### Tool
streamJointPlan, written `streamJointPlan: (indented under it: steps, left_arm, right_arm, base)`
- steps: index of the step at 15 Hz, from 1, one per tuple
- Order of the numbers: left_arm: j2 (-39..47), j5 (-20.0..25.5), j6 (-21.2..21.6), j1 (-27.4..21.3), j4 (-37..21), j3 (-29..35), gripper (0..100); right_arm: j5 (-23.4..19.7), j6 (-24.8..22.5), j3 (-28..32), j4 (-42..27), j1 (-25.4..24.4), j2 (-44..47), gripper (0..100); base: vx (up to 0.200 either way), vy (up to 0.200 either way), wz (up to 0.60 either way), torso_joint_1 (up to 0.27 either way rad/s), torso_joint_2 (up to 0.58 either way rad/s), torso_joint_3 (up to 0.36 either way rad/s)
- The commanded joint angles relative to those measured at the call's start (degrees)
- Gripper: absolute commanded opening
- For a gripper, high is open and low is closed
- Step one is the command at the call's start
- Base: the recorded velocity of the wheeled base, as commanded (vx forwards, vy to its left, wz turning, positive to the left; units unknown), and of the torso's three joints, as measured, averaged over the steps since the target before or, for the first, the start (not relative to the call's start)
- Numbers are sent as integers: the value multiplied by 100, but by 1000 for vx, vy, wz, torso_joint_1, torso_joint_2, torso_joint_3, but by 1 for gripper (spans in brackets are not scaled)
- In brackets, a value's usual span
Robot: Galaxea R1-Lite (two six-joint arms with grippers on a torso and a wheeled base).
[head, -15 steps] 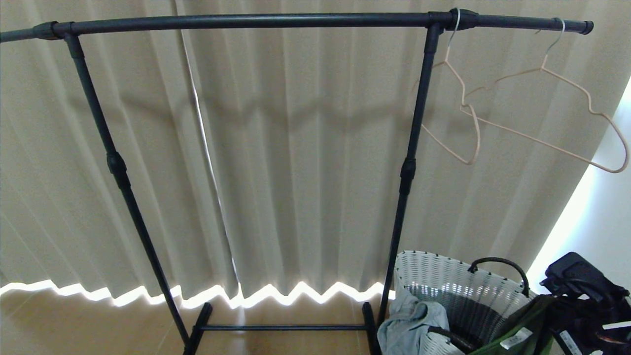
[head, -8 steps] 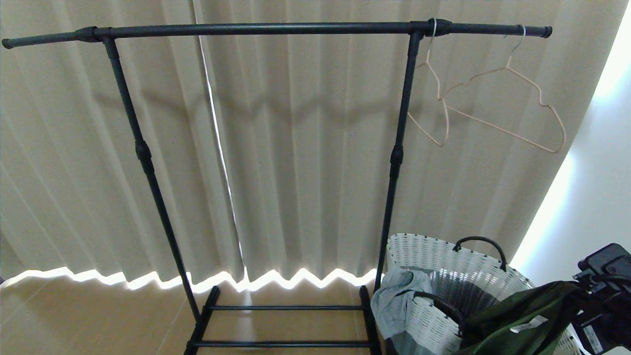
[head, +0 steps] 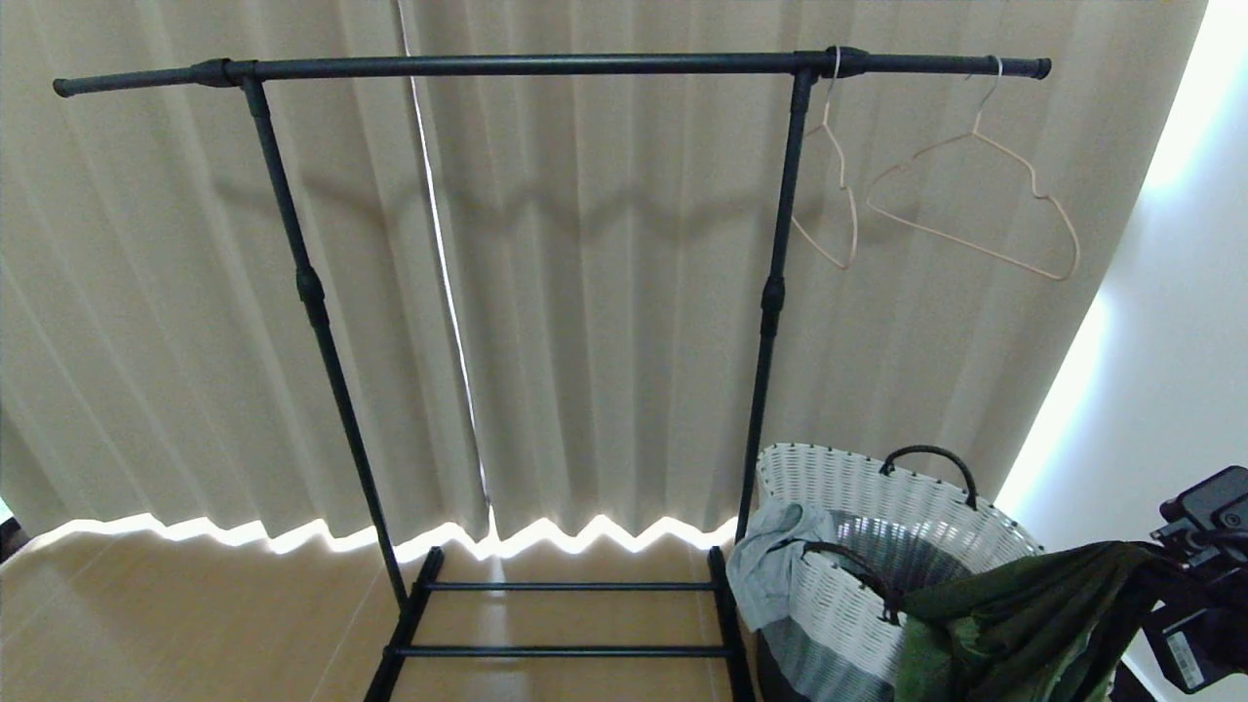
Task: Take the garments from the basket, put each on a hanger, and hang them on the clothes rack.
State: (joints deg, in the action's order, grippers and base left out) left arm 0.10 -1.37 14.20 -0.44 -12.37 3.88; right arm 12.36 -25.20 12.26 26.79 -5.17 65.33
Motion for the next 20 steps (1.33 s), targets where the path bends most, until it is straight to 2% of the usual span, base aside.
streamJointPlan:
  steps: [1, 2, 9, 12, 15, 17, 18, 20]
  left_arm:
    - [-1, -4, -5, 0, -2, -1, 100]
    - [-1, 5, 12, 0, -2, -1, 100]
    - [-1, 31, 39, 0, -2, -1, 100]
    - [8, 13, 74, 0, -2, -1, 100]
    - [8, 13, 92, 0, -2, -1, 100]
    - [-1, 40, 478, 0, 7, -10, 100]
    - [-1, 163, 628, 0, 7, -1, 100]
    - [34, 875, 672, -9, 24, 412, 100]
  right_arm:
    - [-23, 6, 4, -34, -19, 138, 0]
    - [-32, 15, -13, -34, -19, 164, 0]
    - [-94, 103, 57, -34, -28, 164, 0]
    - [-102, 94, 197, -43, -46, 164, 0]
    - [-102, 94, 505, -52, -397, 191, 0]
    - [-111, 120, 857, -96, -828, 279, 0]
    - [-111, 199, 1015, -96, -995, 393, 0]
    - [-111, 437, 1340, -96, -1382, 533, 0]
  base:
    - [0, 0, 0, 0, 0, 0]
    - [0, 0, 0, 0, 0, 0]
    - [0, 200, 0, 4, 2, 1]
    - [0, 0, 0, 0, 0, 0]
    - [0, 0, 0, 0, 0, 0]
    - [0, 0, 0, 0, 0, 0]
    - [0, 0, 0, 0, 0, 0]
    - [0, 0, 0, 0, 0, 0]
